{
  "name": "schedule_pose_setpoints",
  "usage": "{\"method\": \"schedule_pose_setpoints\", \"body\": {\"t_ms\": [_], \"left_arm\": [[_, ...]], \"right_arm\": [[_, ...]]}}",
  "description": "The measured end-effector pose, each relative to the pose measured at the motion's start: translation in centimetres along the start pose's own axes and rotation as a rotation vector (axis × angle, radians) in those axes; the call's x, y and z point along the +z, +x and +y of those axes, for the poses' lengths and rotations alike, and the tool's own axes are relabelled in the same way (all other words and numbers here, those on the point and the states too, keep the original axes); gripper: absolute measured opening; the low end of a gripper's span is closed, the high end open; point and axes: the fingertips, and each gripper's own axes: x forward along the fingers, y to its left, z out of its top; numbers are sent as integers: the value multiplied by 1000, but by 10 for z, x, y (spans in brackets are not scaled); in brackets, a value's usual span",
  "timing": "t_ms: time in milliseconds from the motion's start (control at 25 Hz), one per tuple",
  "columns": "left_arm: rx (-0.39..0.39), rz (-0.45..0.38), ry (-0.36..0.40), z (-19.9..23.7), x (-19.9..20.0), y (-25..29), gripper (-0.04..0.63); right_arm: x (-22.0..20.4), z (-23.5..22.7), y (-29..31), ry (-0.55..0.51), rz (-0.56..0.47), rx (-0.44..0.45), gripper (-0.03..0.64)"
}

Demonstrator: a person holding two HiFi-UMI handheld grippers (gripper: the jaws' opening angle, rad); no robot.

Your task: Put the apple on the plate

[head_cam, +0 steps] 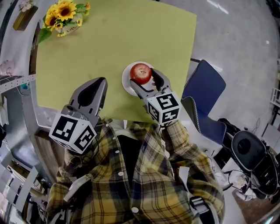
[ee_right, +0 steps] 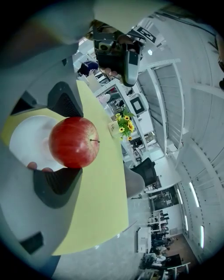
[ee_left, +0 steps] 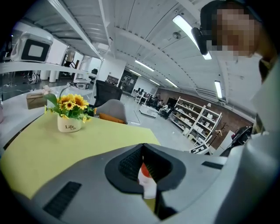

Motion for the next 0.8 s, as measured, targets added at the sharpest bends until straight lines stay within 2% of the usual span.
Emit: {"method": "schedule_pose_setpoints", "body": {"t_ms": [160, 240, 560, 800], "left_arm": [[-3, 15, -22, 4, -10, 7, 9], [-5, 16, -27, 4, -12, 9, 9], [-21, 28, -40, -3, -24, 10, 9], [-41, 35, -33, -11, -29, 11, 9]], "right_arm": [[-11, -4, 8, -105, 10, -9, 357], [-16, -4, 11, -123, 15, -6, 357], [-29, -3, 14, -117, 4, -3, 358], [-33, -4, 13, -85, 42, 18, 359]]}}
